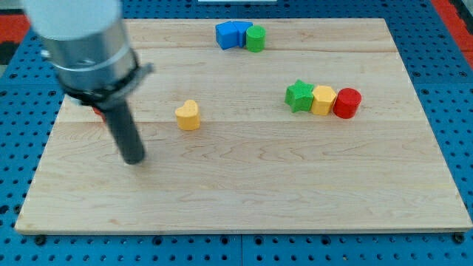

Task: Move the heart below the green star

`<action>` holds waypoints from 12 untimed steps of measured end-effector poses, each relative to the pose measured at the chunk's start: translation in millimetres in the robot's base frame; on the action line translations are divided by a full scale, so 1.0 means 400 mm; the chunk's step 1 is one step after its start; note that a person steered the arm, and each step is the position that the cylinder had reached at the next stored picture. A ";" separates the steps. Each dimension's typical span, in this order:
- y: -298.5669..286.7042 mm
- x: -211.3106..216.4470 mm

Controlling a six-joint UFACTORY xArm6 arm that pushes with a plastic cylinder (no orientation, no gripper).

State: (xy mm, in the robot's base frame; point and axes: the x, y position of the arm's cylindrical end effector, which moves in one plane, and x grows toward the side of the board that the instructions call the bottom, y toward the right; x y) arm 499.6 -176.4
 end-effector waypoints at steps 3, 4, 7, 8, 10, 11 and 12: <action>-0.320 -0.143; -0.293 -0.169; -0.040 -0.169; 0.085 -0.132; 0.252 -0.132; 0.359 -0.180; 0.435 -0.209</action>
State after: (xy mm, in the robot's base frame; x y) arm 415.9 -2.6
